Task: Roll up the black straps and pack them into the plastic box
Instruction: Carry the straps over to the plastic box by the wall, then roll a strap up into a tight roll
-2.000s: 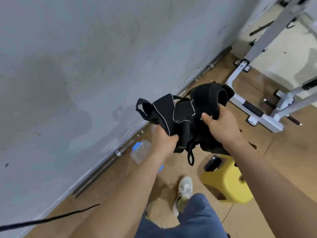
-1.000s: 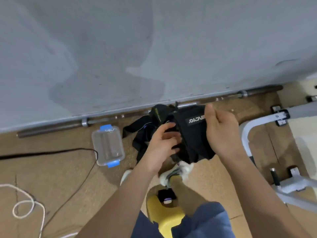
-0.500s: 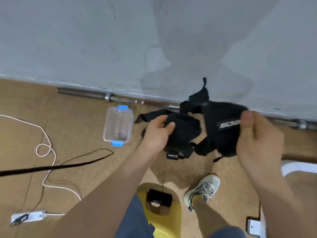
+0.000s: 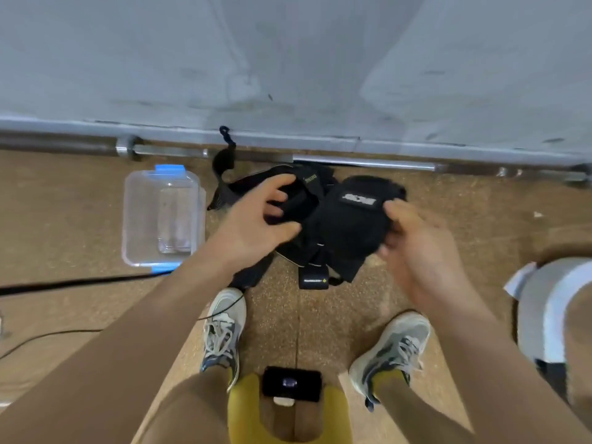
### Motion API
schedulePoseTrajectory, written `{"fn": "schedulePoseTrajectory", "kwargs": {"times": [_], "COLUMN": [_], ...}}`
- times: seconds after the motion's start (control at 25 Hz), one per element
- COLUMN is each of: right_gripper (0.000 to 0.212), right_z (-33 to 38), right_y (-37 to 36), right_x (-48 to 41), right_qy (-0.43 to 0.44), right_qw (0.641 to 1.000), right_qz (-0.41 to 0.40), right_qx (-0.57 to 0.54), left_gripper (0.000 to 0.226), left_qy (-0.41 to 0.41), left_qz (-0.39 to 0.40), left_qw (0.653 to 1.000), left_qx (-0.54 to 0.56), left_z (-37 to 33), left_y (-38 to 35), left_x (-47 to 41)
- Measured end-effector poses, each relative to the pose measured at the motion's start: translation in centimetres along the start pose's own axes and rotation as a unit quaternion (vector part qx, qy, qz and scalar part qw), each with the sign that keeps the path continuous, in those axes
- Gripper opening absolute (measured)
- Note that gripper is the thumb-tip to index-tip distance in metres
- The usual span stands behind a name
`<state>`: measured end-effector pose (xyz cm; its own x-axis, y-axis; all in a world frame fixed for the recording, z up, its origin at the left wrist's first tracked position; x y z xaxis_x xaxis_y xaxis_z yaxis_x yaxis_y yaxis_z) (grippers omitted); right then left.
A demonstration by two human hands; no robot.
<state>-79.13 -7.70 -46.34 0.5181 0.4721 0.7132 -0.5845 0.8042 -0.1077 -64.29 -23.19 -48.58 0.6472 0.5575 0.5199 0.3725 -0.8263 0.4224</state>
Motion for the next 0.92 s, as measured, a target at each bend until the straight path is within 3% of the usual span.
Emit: {"fn": "schedulePoseTrajectory", "kwargs": {"times": [0.04,0.08,0.16,0.28,0.36,0.44,0.56,0.68,0.84,0.92], "right_gripper": [0.032,0.038,0.044,0.021,0.013,0.012,0.011,0.013,0.016,0.012], "right_z": [-1.9,-3.5,-5.2,-4.8,-2.9,-1.6,1.1,2.6,3.2,3.2], "right_y": [-1.3,-2.9,-4.4,-5.8,-6.9,-6.9,-7.1,-5.0,-0.9,0.4], "right_x": [-1.0,-2.0,-4.2,-7.1,-7.2,-8.2,-3.8,1.6,8.3,10.9], "right_qy": [-0.036,-0.053,-0.037,0.036,0.102,0.124,0.217,0.272,0.33,0.36], "right_qw": [0.998,0.995,0.993,0.975,0.971,0.972,0.956,0.934,0.907,0.86], "right_qz": [0.032,0.07,0.111,0.14,0.128,0.078,0.052,-0.009,-0.073,-0.118], "right_qx": [-0.032,-0.043,0.021,0.169,0.173,0.184,0.192,0.232,0.252,0.341], "left_gripper": [0.082,0.092,0.098,0.066,0.038,0.027,0.016,0.01,0.013,0.01], "left_qy": [0.011,0.001,-0.02,-0.043,-0.075,-0.061,-0.07,-0.045,-0.081,-0.12], "left_qz": [0.081,0.124,0.122,0.063,0.011,0.022,-0.12,-0.21,-0.251,-0.255], "left_qw": [0.994,0.989,0.992,0.971,0.962,0.975,0.989,0.955,0.912,0.9], "left_qx": [0.074,0.082,-0.019,-0.226,-0.264,-0.212,-0.056,0.206,0.314,0.334], "left_z": [0.2,0.6,1.8,2.5,1.5,0.6,-1.4,-1.7,-2.7,-4.7], "left_y": [-2.0,-3.5,-4.5,-3.2,-1.1,-0.3,2.6,4.9,7.1,8.2], "left_x": [0.0,-0.2,-1.5,-4.1,-4.9,-5.8,-2.4,3.9,12.9,17.7]}}
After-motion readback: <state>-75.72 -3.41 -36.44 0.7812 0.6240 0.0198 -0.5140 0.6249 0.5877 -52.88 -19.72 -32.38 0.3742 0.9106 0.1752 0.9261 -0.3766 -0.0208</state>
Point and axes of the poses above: each hand's wrist, its own x-axis away from the middle knuckle, its own y-axis out of the back of the hand, z = x × y, the point moved 9 cm from there along -x, towards the middle knuckle, and after that the axes turned 3 degrees about -x, right-handed, at the moved point
